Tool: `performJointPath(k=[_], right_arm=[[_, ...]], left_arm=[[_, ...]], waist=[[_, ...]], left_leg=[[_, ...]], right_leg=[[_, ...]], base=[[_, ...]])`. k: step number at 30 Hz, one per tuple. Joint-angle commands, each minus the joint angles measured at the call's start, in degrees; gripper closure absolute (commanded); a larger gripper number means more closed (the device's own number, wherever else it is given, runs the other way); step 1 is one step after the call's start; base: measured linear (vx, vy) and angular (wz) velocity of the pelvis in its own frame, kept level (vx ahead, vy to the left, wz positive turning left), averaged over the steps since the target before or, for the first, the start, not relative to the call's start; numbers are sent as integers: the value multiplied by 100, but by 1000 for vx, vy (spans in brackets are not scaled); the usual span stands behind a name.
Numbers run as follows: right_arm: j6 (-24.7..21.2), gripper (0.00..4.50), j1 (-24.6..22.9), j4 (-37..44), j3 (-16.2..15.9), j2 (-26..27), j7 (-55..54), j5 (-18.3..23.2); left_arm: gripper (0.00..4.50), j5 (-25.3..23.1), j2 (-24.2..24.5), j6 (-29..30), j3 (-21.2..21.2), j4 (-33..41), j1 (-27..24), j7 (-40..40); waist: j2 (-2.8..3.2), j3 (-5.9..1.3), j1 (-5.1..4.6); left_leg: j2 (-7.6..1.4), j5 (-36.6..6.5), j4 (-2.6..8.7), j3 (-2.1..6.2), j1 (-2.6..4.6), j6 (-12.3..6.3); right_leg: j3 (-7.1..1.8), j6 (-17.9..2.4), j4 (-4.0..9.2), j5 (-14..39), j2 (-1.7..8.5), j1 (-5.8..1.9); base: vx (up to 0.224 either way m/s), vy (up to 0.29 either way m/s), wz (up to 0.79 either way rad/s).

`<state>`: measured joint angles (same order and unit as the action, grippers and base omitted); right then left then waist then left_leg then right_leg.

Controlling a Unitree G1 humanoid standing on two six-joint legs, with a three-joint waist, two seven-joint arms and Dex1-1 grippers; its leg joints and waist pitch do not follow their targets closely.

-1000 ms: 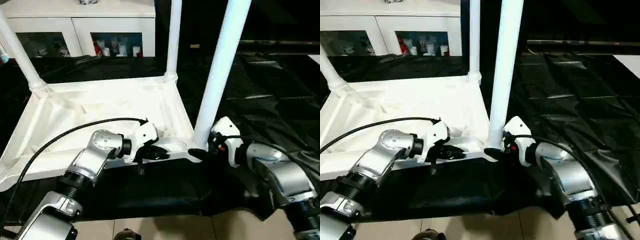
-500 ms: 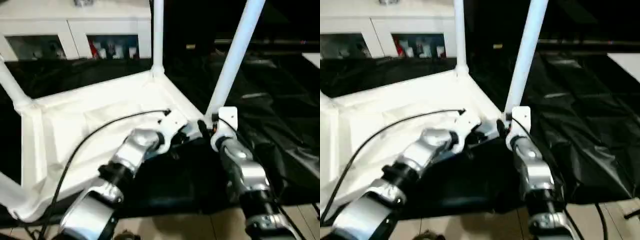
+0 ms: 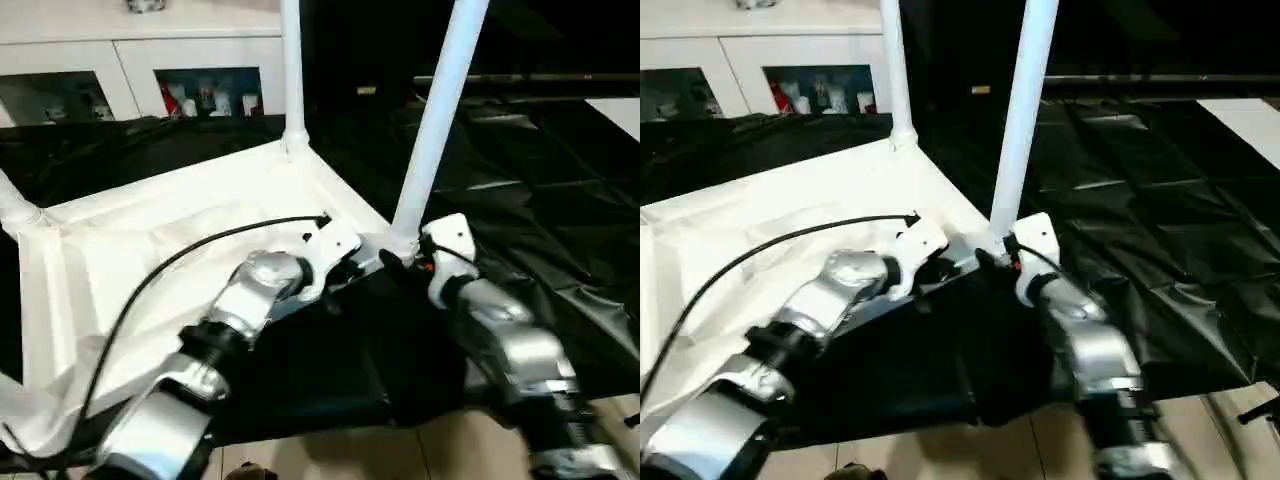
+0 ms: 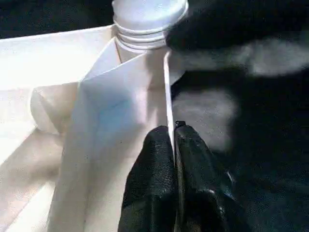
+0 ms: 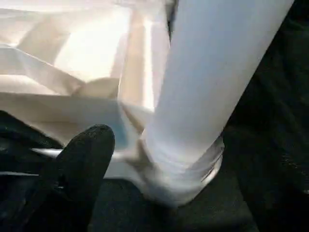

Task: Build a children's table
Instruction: Rotate leg to tighten

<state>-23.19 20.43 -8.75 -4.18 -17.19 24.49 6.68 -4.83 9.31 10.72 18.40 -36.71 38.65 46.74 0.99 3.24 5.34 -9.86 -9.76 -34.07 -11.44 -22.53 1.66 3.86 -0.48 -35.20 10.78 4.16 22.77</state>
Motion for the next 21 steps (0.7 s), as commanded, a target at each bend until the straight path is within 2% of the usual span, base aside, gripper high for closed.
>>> performJointPath(k=[1,5,6,8,11,12,14,21], right_arm=[[-238,15,-82,350,-41,-298,506,136],[-397,15,-164,653,-129,-594,913,239],[-520,15,-239,893,-225,-807,1241,328],[-625,15,-298,1080,-352,-998,1547,412],[-691,15,-343,1177,-458,-1110,1809,507],[-754,15,-378,1246,-514,-1171,1990,573],[-798,15,-422,1285,-611,-1233,2176,600],[-812,15,-312,1046,-656,-1174,2162,543]], left_arm=[[450,171,249,-180,149,441,-120,723],[450,414,468,-184,202,733,-279,1298],[450,526,623,-244,229,933,-388,1633],[450,586,753,-361,242,1104,-468,1866],[450,650,805,-350,204,1226,-501,1956],[450,697,836,-307,180,1301,-516,2009],[450,740,885,-264,167,1386,-536,2078],[450,756,966,-210,152,1499,-583,2140]], waist=[[-24,-372,37],[-11,-352,53],[-5,-348,63],[-31,-345,96],[-25,-341,126],[-49,-338,123],[-58,-337,140],[-57,-339,129]], left_leg=[[-371,-994,383,208,143,-350],[-390,-1233,405,197,177,-239],[-388,-1285,408,200,180,-222],[-401,-1337,420,205,175,-181],[-415,-1356,426,203,193,-144],[-416,-1362,426,196,193,-142],[-414,-1322,426,210,168,-147],[-400,-1225,420,206,163,-130]], right_leg=[[-300,-1267,425,659,508,-275],[-312,-1264,445,920,500,-234],[-313,-1251,452,981,505,-230],[-317,-1183,458,1141,520,-240],[-324,-1154,459,1201,519,-215],[-327,-1153,462,1205,519,-205],[-324,-1134,451,1245,540,-226],[-322,-1138,447,1205,531,-210]], base=[[0,0,0],[0,0,0],[0,0,0],[0,0,0],[0,0,0],[0,0,0],[0,0,0],[0,0,0]])
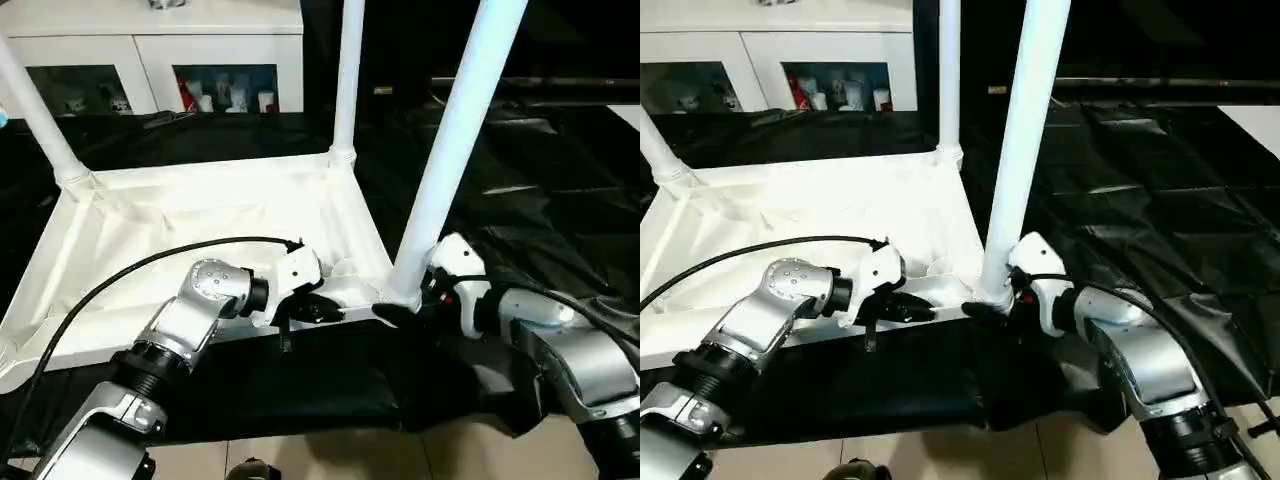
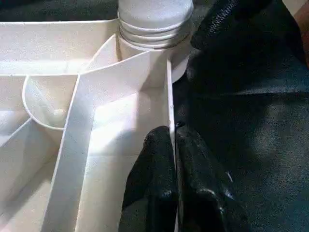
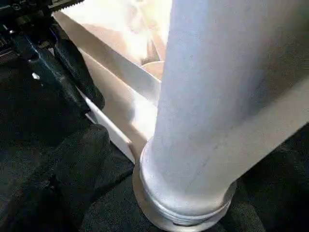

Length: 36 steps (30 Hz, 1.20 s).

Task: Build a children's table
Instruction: Rotate leg to tighten

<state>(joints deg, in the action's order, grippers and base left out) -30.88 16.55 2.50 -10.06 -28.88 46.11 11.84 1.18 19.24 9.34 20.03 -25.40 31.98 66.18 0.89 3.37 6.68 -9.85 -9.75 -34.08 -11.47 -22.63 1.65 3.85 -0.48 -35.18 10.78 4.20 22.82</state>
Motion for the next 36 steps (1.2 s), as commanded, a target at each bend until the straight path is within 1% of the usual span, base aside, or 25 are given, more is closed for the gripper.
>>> performJointPath(k=[1,3,5,6,7,9,10,13,15,16,18,22,28,30,31,32,33,34,35,36], right_arm=[[-17,32,84,-119,-107,-29,22,-8],[-27,32,104,-170,-113,-25,30,-10],[-41,54,105,-164,-99,-17,46,-3],[-59,54,101,-148,-84,-11,54,7],[-74,70,98,-138,-72,-6,65,9],[-80,77,74,-120,-75,-16,86,6],[-80,89,56,-117,-76,-26,103,7],[-65,119,51,-162,-64,-26,116,24],[-66,125,45,-178,-47,-23,123,45],[-66,143,42,-180,-42,-24,125,49],[-64,162,37,-181,-41,-26,129,51],[-69,179,-1,-183,-45,-1,140,69],[-68,184,-65,-215,-43,102,66,72],[-76,185,-49,-340,3,259,-205,-2],[-121,186,21,-610,129,554,-768,-144],[-136,186,41,-690,168,640,-934,-185],[-192,186,101,-903,285,845,-1354,-274],[-166,186,167,-1163,399,1057,-1756,-340],[-114,186,278,-1606,592,1415,-2430,-449],[-114,186,278,-1606,592,1415,-2430,-449]], left_arm=[[450,151,-22,-74,-8,375,78,197],[450,127,-25,-77,-17,379,75,171],[450,127,-24,-69,-19,386,75,160],[450,128,-22,-62,-13,390,75,163],[450,132,-21,-56,-5,391,76,164],[450,136,-14,-51,6,400,73,169],[450,138,-10,-45,13,404,72,172],[450,137,-4,-34,20,407,74,181],[450,133,-3,-36,27,404,72,188],[450,130,-5,-38,29,401,70,188],[450,125,-6,-40,33,398,67,188],[450,108,15,-20,64,430,29,229],[450,84,18,-15,81,407,3,238],[450,5,-45,66,62,310,32,32],[450,-94,-201,101,-2,113,96,-351],[450,-119,-249,103,-22,57,114,-461],[450,-168,-358,61,-58,-85,159,-685],[450,-240,-486,51,-79,-268,230,-954],[450,-365,-705,40,-114,-579,354,-1413],[450,-365,-705,40,-114,-579,354,-1413]], waist=[[-50,-352,-5],[-42,-350,-5],[-48,-352,-10],[-40,-356,-8],[-43,-354,-8],[-41,-353,-7],[-29,-351,-4],[-27,-349,-5],[-25,-348,-4],[-24,-348,-4],[-19,-349,-2],[-33,-362,0],[-27,-370,3],[-28,-374,-4],[-28,-369,-29],[-27,-369,-34],[-31,-374,-40],[-26,-365,-47],[-14,-352,-71],[-9,-334,-88]], left_leg=[[-396,-1222,416,204,176,-129],[-396,-1205,418,206,170,-131],[-395,-1199,418,209,165,-139],[-395,-1195,415,208,168,-138],[-397,-1201,417,208,173,-141],[-396,-1206,416,207,172,-140],[-399,-1216,418,210,173,-131],[-399,-1254,422,210,176,-119],[-399,-1253,422,209,177,-115],[-400,-1274,423,209,179,-106],[-400,-1281,425,213,179,-99],[-403,-1250,421,213,177,-103],[-400,-1237,416,208,175,-109],[-404,-1235,417,209,177,-92],[-391,-1315,421,210,183,-38],[-388,-1339,418,210,184,1],[-377,-1379,419,211,186,28],[-375,-1459,427,215,202,81],[-369,-1531,438,210,205,152],[-361,-1679,449,217,221,219]], right_leg=[[-321,-1145,450,1213,523,-213],[-320,-1150,449,1189,524,-217],[-318,-1146,444,1149,521,-225],[-319,-1146,441,1144,523,-227],[-318,-1147,446,1154,521,-223],[-318,-1148,446,1156,521,-224],[-319,-1148,447,1166,521,-221],[-319,-1154,450,1179,520,-220],[-320,-1158,449,1163,518,-219],[-318,-1163,449,1158,518,-219],[-316,-1166,446,1161,518,-222],[-317,-1176,440,1127,523,-232],[-315,-1193,437,1103,522,-232],[-316,-1198,433,1108,524,-226],[-308,-1204,458,1238,520,-209],[-313,-1202,460,1307,524,-204],[-307,-1187,468,1395,523,-212],[-310,-1143,494,1578,530,-200],[-313,-1083,519,1751,523,-176],[-308,-1048,540,1939,520,-159]], base=[[0,0,0],[0,0,0],[0,0,0],[0,0,0],[0,0,0],[0,0,0],[0,0,0],[0,0,0],[0,0,0],[0,0,0],[0,0,0],[0,0,0],[0,0,0],[0,0,0],[0,0,0],[0,0,0],[0,0,0],[0,0,0],[0,0,0],[0,0,0]])
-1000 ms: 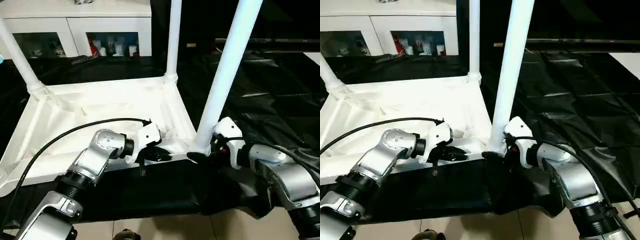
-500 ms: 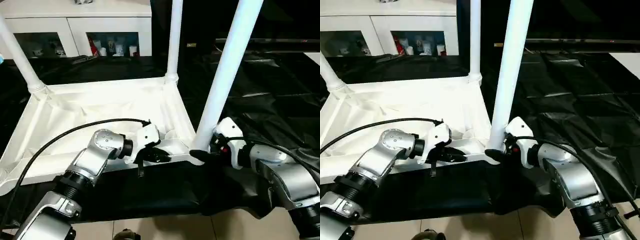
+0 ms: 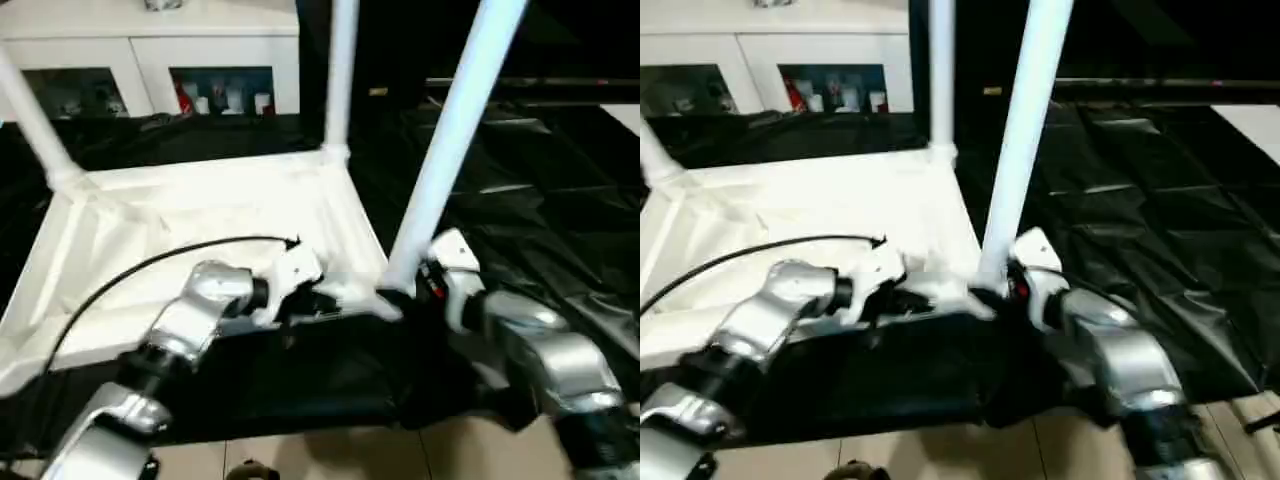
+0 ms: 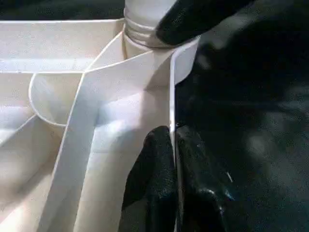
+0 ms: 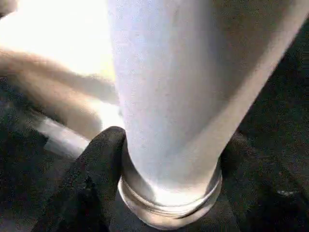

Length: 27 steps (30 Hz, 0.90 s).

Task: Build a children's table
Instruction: Rotate leg to tighten

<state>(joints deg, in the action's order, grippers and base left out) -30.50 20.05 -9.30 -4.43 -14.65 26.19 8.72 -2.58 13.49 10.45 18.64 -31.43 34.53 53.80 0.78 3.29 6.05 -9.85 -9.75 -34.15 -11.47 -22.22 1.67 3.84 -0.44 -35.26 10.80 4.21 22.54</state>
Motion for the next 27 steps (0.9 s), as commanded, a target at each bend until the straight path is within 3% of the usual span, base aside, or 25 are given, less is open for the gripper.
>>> performJointPath(k=[1,4,8,12,13,15,17,19,22,27], right_arm=[[58,186,87,-818,271,374,-1165,-183],[298,186,292,-1165,397,829,-1770,-198],[690,186,569,-1452,319,1354,-2159,-302],[925,186,722,-1618,232,1513,-2043,-345],[985,130,720,-1544,285,1491,-1917,-267],[1021,116,716,-1513,306,1472,-1841,-223],[1057,95,710,-1455,257,1349,-1698,-260],[1029,95,714,-1288,107,1036,-1418,-454],[871,60,698,-902,-142,563,-998,-651],[-40,19,520,184,-333,-462,141,-351]], left_arm=[[450,-18,-423,109,-66,-264,254,-677],[450,-16,-840,283,-245,-671,502,-1426],[450,-43,-1288,203,-419,-1126,818,-2132],[450,-66,-1411,-1,-404,-1259,917,-2047],[450,-54,-1369,-42,-363,-1211,884,-1863],[450,-49,-1345,-62,-345,-1194,870,-1801],[450,-3,-1286,-126,-323,-1158,833,-1590],[450,44,-1177,-260,-293,-1113,772,-1215],[450,73,-1012,-380,-242,-1012,695,-832],[450,168,-549,-551,-73,-531,450,-24]], waist=[[-12,-337,-37],[-2,-337,-63],[-16,-358,-51],[-21,-363,-41],[-15,-361,-39],[-16,-361,-39],[-20,-352,-50],[-20,-338,-60],[-29,-340,-60],[-7,-352,-6]], left_leg=[[-369,-1856,471,257,203,334],[-362,-2128,471,257,269,417],[-350,-1892,485,239,227,332],[-348,-1653,482,236,175,174],[-352,-1594,484,234,173,126],[-351,-1584,481,226,178,81],[-347,-1577,493,238,144,30],[-347,-1581,494,236,153,20],[-348,-1392,480,226,130,-58],[-373,-1052,439,212,129,-283]], right_leg=[[-294,-967,557,2188,543,-156],[-308,-905,612,2323,551,-112],[-319,-916,575,1781,532,-146],[-320,-919,555,1560,548,-197],[-316,-923,548,1514,542,-199],[-317,-933,552,1517,537,-198],[-308,-913,555,1615,541,-223],[-302,-898,573,1650,524,-213],[-305,-936,535,1409,514,-234],[-321,-1017,497,1151,529,-244]], base=[[0,0,0],[0,0,0],[0,0,0],[0,0,0],[0,0,0],[0,0,0],[0,0,0],[0,0,0],[0,0,0],[0,0,0]])
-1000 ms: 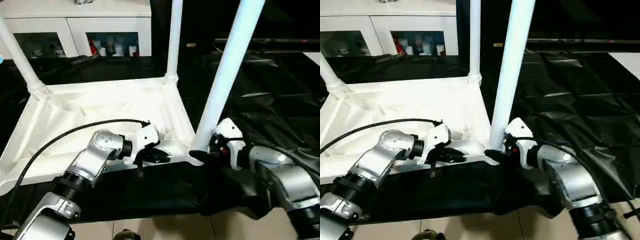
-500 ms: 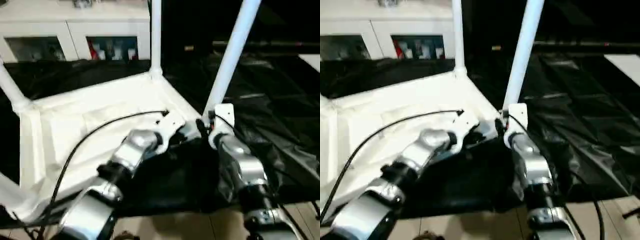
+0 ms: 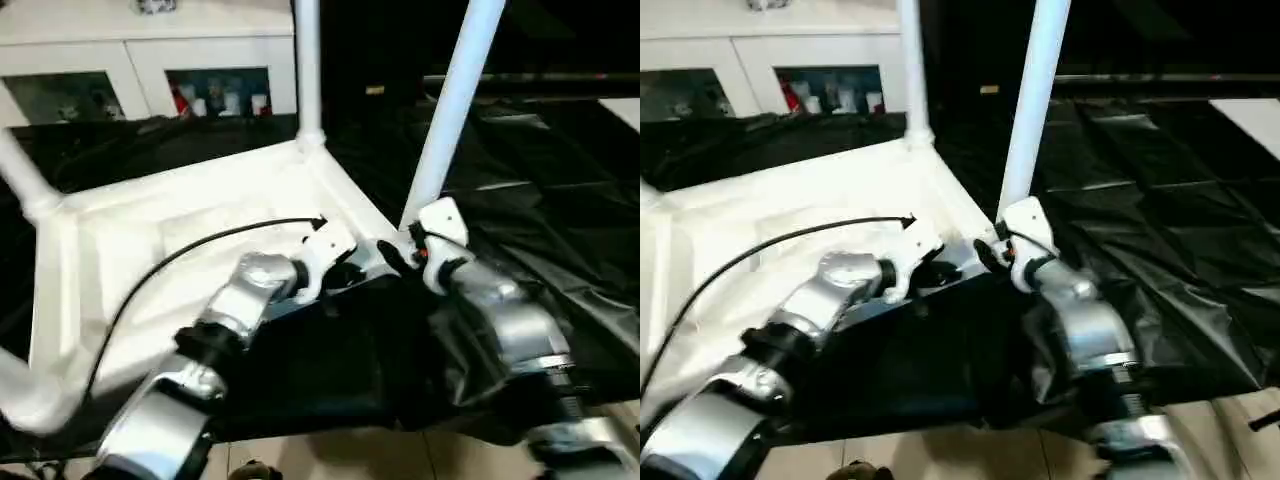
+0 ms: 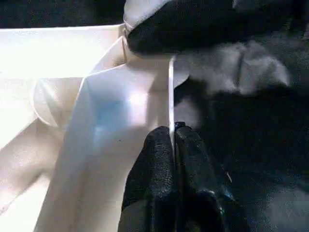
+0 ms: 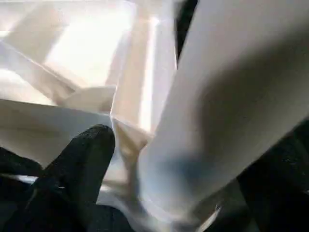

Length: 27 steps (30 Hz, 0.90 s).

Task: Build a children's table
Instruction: Rotate leg to tighten

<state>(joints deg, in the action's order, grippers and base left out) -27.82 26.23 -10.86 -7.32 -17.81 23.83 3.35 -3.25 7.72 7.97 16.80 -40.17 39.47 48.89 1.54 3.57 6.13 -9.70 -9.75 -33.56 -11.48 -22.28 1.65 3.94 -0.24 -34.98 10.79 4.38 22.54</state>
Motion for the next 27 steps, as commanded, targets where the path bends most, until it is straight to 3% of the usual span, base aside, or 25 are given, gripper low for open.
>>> performJointPath(k=[1,6,7,13,21,27], right_arm=[[-500,6,-168,559,-64,-383,684,309],[-812,2,-390,1013,-121,-970,1398,538],[-833,2,-423,1059,-132,-1043,1487,547],[-831,2,-602,1238,-153,-1188,1921,795],[-838,2,-675,1171,-302,-1204,2104,807],[-801,62,-689,1051,-274,-1154,2180,881]], left_arm=[[450,289,151,-308,147,506,-128,728],[450,415,554,-289,228,974,-360,1438],[450,433,620,-287,239,1046,-395,1544],[450,629,908,-88,283,1607,-617,2023],[450,667,941,14,303,1769,-683,2097],[450,656,992,104,306,1899,-745,2130]], waist=[[-85,-381,16],[-68,-396,56],[-92,-400,53],[-100,-380,41],[-116,-384,42],[-116,-390,38]], left_leg=[[-407,-951,380,209,131,-331],[-414,-858,356,192,134,-362],[-418,-865,353,199,118,-360],[-424,-989,361,189,125,-296],[-408,-929,350,182,127,-259],[-401,-803,329,178,120,-342]], right_leg=[[-336,-1069,446,993,512,-249],[-319,-1280,389,623,498,-223],[-319,-1303,373,619,517,-239],[-330,-1275,399,915,526,-216],[-326,-1245,393,965,512,-211],[-321,-1303,370,761,504,-216]], base=[[0,0,0],[0,0,0],[0,0,0],[0,0,0],[0,0,0],[0,0,0]])
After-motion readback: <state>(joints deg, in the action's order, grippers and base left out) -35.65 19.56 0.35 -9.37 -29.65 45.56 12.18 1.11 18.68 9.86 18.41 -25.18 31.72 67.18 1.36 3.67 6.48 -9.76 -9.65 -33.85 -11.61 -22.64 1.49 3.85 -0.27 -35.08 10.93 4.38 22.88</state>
